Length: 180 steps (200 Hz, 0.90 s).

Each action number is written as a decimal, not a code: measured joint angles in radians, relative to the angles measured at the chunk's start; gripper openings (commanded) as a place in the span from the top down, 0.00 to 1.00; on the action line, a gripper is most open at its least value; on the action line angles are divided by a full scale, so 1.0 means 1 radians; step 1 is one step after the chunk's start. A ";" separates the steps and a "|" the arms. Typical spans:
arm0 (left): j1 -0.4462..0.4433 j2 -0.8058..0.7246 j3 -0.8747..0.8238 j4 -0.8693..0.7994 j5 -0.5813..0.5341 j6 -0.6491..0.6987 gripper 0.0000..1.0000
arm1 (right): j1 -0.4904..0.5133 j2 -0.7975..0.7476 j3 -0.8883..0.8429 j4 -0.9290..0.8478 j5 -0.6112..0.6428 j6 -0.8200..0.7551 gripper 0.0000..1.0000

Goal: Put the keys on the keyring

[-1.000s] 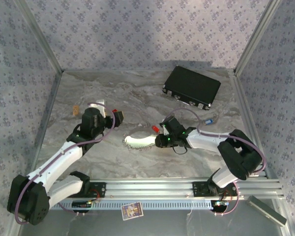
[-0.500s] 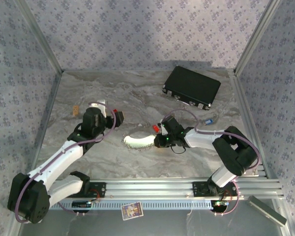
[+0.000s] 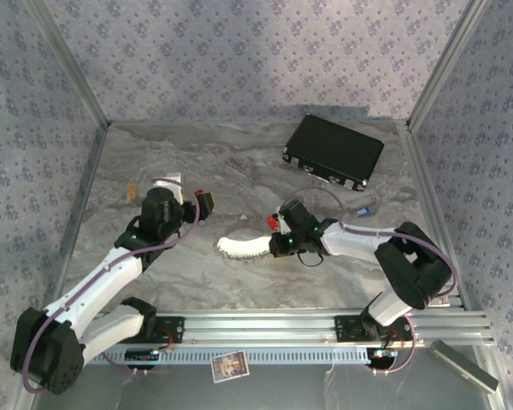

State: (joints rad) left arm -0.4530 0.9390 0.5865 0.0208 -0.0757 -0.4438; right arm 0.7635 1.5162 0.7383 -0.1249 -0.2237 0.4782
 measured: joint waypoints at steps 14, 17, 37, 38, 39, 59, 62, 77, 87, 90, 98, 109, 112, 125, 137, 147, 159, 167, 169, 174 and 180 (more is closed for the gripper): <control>0.000 -0.026 -0.013 0.002 -0.012 0.007 0.16 | 0.022 -0.028 0.002 -0.016 0.029 -0.044 1.00; -0.001 -0.032 -0.016 0.003 -0.016 0.009 0.16 | 0.027 -0.033 0.002 -0.021 0.038 -0.054 1.00; -0.002 -0.055 -0.030 0.003 -0.032 0.022 0.16 | 0.050 -0.039 0.013 -0.061 0.092 -0.114 1.00; -0.002 -0.056 -0.031 0.003 -0.034 0.024 0.16 | 0.051 -0.038 0.015 -0.064 0.096 -0.119 1.00; -0.002 -0.056 -0.031 0.003 -0.034 0.025 0.16 | 0.051 -0.037 0.016 -0.066 0.098 -0.121 1.00; -0.002 -0.067 -0.034 0.001 -0.050 0.040 0.16 | 0.068 -0.022 0.042 -0.132 0.155 -0.166 1.00; -0.002 -0.068 -0.035 0.001 -0.052 0.042 0.16 | 0.070 -0.018 0.048 -0.141 0.161 -0.170 1.00; -0.002 -0.068 -0.036 0.001 -0.066 0.055 0.16 | 0.080 0.010 0.080 -0.189 0.192 -0.189 1.00; -0.002 -0.067 -0.037 0.000 -0.074 0.061 0.16 | 0.087 0.031 0.102 -0.218 0.209 -0.200 1.00; -0.002 -0.067 -0.038 0.000 -0.076 0.062 0.16 | 0.089 0.037 0.109 -0.226 0.214 -0.203 1.00; -0.002 -0.066 -0.038 0.000 -0.082 0.068 0.16 | 0.094 0.051 0.125 -0.245 0.222 -0.209 1.00; -0.002 -0.064 -0.038 0.000 -0.089 0.070 0.16 | 0.099 0.063 0.141 -0.263 0.230 -0.214 1.00; -0.002 -0.064 -0.038 0.000 -0.091 0.070 0.16 | 0.100 0.065 0.143 -0.268 0.232 -0.216 1.00; -0.002 -0.059 -0.038 0.000 -0.095 0.074 0.16 | 0.101 0.072 0.157 -0.286 0.236 -0.220 1.00; -0.002 -0.055 -0.039 0.000 -0.097 0.077 0.16 | 0.101 0.083 0.170 -0.302 0.236 -0.225 1.00; -0.002 -0.054 -0.040 0.000 -0.098 0.077 0.16 | 0.101 0.093 0.180 -0.312 0.236 -0.225 1.00; -0.002 -0.055 -0.044 0.000 -0.098 0.077 0.16 | 0.101 0.105 0.190 -0.320 0.236 -0.225 1.00; -0.002 -0.055 -0.048 0.001 -0.098 0.077 0.16 | 0.101 0.111 0.195 -0.323 0.236 -0.225 1.00; -0.002 -0.055 -0.049 0.001 -0.098 0.077 0.16 | 0.101 0.114 0.196 -0.325 0.236 -0.225 1.00; -0.002 -0.055 -0.051 0.001 -0.098 0.077 0.16 | 0.101 0.119 0.201 -0.328 0.236 -0.225 1.00; -0.002 -0.055 -0.053 0.001 -0.098 0.077 0.16 | 0.101 0.127 0.206 -0.330 0.236 -0.225 1.00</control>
State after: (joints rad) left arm -0.4545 0.8845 0.5335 0.0216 -0.1738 -0.3672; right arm 0.8646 1.6432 0.9443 -0.4549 0.0124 0.2527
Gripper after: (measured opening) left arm 0.839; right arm 0.051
